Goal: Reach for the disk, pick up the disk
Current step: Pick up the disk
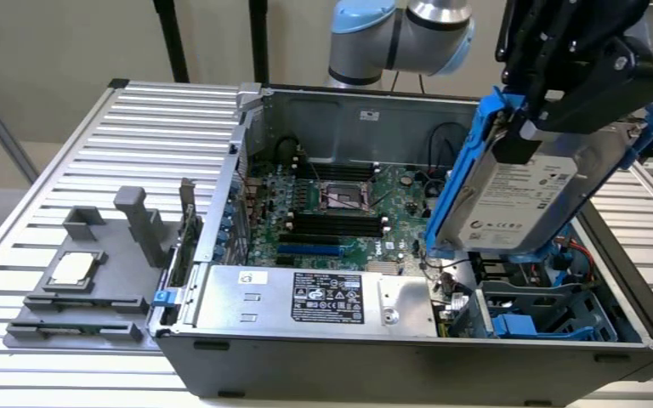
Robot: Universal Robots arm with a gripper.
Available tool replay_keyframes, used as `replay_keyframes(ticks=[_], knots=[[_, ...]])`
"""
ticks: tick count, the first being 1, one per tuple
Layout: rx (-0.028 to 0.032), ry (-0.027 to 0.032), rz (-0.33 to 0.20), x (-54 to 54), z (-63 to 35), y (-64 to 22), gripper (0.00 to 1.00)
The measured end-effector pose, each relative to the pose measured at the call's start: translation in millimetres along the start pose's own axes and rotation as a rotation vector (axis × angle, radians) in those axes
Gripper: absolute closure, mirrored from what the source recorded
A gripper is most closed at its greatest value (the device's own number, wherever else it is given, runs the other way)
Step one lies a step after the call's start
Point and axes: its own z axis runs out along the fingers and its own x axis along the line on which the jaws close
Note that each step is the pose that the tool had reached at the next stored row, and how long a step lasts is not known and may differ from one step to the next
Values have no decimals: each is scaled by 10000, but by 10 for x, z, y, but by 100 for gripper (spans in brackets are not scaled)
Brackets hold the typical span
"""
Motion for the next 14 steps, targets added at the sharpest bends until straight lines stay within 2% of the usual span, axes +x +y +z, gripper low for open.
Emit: replay_keyframes(ticks=[10, 14], knots=[[-25, 0, 0, 160, -28, -456, 67], [-29, 1, -4, 191, -35, -634, 67]])
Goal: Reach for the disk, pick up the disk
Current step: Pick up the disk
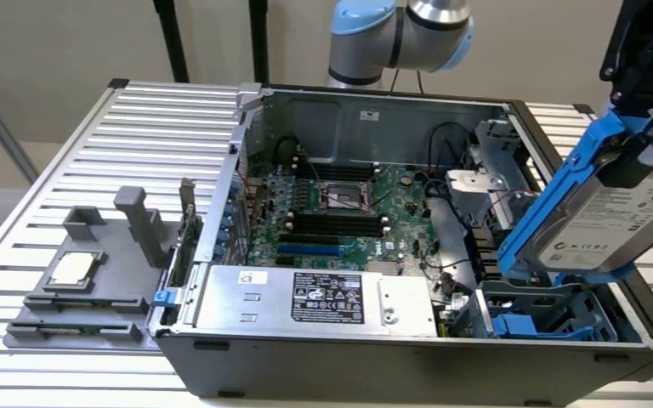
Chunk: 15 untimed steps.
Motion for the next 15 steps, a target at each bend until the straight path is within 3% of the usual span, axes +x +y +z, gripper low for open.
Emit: replay_keyframes(ticks=[3, 15], knots=[[-1, 1, -30, 4, -3, -97, 67], [-1, 1, -38, 6, -3, -101, 67]])
